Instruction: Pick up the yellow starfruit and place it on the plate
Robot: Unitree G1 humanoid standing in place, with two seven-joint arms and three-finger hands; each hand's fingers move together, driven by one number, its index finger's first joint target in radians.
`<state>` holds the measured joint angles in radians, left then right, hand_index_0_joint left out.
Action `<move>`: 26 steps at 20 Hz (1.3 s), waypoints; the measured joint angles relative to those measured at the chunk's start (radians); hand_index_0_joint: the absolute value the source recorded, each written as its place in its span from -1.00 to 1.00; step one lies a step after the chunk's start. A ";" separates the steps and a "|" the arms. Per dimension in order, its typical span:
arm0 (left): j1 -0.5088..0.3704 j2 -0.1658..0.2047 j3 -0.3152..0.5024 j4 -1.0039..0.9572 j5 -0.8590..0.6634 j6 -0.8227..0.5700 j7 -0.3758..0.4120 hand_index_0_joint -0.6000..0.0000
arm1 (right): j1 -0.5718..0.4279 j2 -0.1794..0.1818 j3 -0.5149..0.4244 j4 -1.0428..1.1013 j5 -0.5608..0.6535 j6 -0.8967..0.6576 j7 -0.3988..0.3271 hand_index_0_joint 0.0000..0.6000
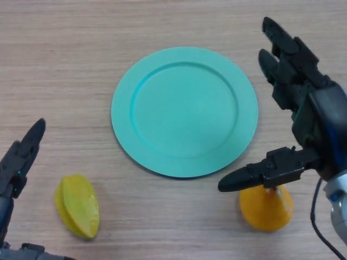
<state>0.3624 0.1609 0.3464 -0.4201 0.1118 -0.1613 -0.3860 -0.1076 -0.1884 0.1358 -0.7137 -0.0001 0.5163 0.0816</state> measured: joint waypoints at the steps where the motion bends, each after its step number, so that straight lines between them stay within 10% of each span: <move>1: -0.011 -0.001 0.015 0.047 0.014 -0.020 0.002 1.00 | 0.000 0.000 0.000 0.001 0.000 0.000 0.000 -1.00; 20: -0.196 0.087 -0.105 0.626 0.182 -0.332 0.286 1.00 | 0.003 0.000 -0.042 -0.006 0.018 0.000 0.000 -1.00; 26: -0.210 0.116 -0.127 0.671 0.198 -0.387 0.381 -1.00 | -0.001 0.000 -0.042 -0.006 0.018 -0.001 0.000 -1.00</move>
<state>0.1520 0.2772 0.2191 0.2504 0.3102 -0.5483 -0.0055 -0.1084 -0.1889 0.0935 -0.7195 0.0184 0.5157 0.0816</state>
